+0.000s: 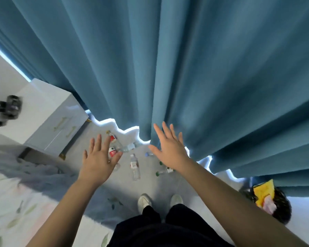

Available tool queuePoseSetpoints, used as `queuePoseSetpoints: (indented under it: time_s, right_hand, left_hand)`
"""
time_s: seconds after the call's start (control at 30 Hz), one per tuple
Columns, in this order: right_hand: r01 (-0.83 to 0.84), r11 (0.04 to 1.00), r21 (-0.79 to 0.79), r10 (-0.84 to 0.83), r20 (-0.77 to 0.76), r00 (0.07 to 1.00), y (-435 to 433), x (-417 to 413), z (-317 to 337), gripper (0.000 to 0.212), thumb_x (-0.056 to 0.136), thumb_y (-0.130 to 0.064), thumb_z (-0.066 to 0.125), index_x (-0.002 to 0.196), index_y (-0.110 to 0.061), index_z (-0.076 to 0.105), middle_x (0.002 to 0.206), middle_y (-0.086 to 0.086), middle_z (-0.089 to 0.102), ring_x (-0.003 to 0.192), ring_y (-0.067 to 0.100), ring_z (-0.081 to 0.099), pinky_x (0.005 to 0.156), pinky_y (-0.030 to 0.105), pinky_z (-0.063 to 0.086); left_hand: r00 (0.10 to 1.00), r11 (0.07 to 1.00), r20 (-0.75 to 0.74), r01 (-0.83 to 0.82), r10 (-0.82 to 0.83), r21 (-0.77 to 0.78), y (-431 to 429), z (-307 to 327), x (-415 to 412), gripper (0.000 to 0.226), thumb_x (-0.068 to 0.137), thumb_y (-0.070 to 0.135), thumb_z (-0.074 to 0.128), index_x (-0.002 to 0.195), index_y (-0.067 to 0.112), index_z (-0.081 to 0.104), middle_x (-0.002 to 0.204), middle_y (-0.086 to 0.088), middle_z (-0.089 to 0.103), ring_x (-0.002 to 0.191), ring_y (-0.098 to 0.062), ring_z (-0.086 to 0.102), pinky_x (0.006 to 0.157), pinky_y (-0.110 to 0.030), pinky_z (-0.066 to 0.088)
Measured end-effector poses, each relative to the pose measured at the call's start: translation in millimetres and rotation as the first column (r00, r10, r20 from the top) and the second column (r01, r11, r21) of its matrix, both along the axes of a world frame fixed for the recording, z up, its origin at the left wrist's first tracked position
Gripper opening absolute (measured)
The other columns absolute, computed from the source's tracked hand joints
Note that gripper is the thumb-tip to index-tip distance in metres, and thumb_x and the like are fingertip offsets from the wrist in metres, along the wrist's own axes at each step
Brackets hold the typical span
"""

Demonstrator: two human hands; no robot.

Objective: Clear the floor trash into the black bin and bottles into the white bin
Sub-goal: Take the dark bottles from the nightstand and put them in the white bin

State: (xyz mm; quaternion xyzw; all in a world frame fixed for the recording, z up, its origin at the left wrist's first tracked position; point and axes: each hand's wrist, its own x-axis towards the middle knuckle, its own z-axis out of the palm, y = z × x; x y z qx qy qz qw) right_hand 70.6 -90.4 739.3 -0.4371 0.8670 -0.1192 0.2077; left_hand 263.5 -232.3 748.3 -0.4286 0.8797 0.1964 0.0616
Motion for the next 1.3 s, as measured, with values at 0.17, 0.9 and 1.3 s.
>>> queuePoseSetpoints:
  time_s: [0.17,0.9,1.3]
  right_hand:
    - [-0.164,0.986,0.035,0.165,-0.002,0.986,-71.8,16.5,-1.4,0.073,0.096,-0.055,0.039,0.153,-0.036,-0.001,0.163,-0.001,-0.009,0.149,0.025,-0.013,0.119,0.054,-0.003]
    - [-0.737,0.659,0.148,0.750,-0.056,0.660,-411.4,71.8,-13.1,0.073,0.097,-0.056,0.036,0.153,-0.033,-0.004,0.163,0.001,-0.010,0.149,0.027,-0.013,0.118,0.056,-0.002]
    - [-0.742,0.604,0.291,0.781,-0.035,0.623,-634.8,176.3,-44.9,0.072,0.098,-0.053,0.035,0.154,-0.030,-0.004,0.162,0.004,-0.010,0.148,0.031,-0.012,0.117,0.057,-0.001]
  left_hand:
    - [0.988,0.988,-0.006,-0.151,0.151,0.025,-30.0,-5.9,33.0,0.073,0.094,0.060,0.030,0.153,0.025,0.008,0.161,-0.006,-0.006,0.148,-0.026,-0.008,0.117,-0.050,0.006]
    - [0.763,0.763,0.034,-0.645,0.646,-0.042,-241.6,-27.7,123.4,0.077,0.092,0.063,0.028,0.154,0.023,0.007,0.161,-0.007,-0.005,0.148,-0.027,-0.007,0.118,-0.053,0.010]
    - [0.803,0.807,0.140,-0.589,0.579,0.044,-467.7,-64.3,211.8,0.072,0.094,0.059,0.034,0.153,0.025,0.009,0.161,-0.006,-0.003,0.148,-0.028,-0.005,0.115,-0.056,0.013]
